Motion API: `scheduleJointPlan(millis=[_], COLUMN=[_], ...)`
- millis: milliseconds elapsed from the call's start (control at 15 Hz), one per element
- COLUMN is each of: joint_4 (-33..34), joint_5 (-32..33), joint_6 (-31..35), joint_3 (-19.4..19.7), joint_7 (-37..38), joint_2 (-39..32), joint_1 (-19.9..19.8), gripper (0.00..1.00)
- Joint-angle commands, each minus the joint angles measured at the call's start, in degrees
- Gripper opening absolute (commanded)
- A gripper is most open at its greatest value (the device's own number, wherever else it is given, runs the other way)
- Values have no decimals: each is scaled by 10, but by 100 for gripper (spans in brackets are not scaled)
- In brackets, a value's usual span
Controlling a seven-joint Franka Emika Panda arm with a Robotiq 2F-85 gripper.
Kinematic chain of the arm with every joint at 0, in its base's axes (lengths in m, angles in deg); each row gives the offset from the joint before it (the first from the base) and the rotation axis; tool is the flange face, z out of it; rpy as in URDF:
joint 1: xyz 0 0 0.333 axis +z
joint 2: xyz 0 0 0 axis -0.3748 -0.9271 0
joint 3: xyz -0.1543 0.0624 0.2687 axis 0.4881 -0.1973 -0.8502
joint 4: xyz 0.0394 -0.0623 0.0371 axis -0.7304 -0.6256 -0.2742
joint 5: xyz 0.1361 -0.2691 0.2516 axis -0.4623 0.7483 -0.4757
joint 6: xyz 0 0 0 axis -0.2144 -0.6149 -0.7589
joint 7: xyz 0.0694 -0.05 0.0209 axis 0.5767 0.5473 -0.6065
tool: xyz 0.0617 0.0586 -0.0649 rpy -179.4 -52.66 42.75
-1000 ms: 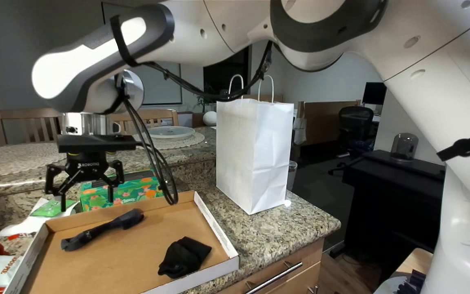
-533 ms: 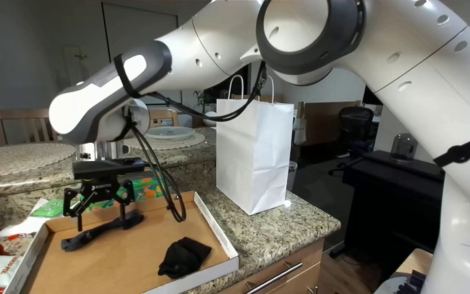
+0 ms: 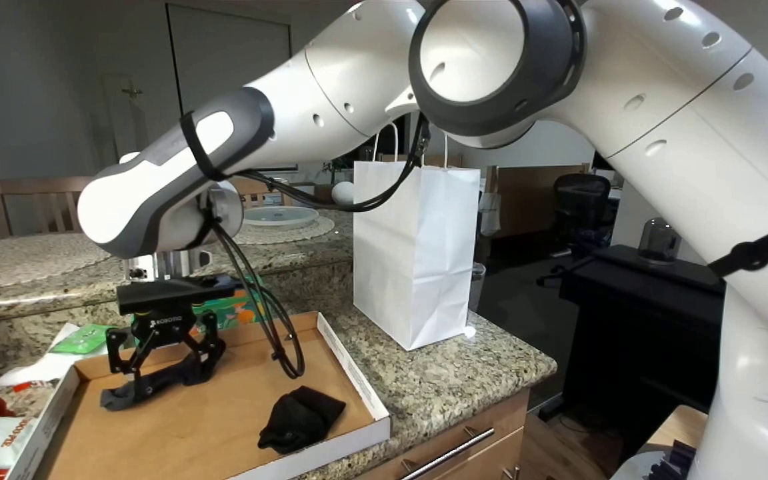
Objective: Put the black socks in the white bag
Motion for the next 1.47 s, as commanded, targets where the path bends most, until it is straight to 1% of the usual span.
scheduleJointPlan(millis=[0,67,133,333,667,867,933,1067,1133,1400], joint_4=[-20,-20,-21,-24,-35,-58,-68,-98,-122,-176], joint_5=[7,8,9,10,9,9,12,21,27,66], joint_6=[20,17,15,10,7,5,2,-7,-13,-40], joint_3=[15,18,19,22,26,33,36,36,34,22], joint_7=[24,26,26,30,31,28,26,18,3,-54], joint_2=[12,11,11,11,20,40,52,85,114,212], joint_1=[11,13,13,15,14,14,13,7,3,-10], gripper=[63,65,64,42,11,7,4,9,10,10])
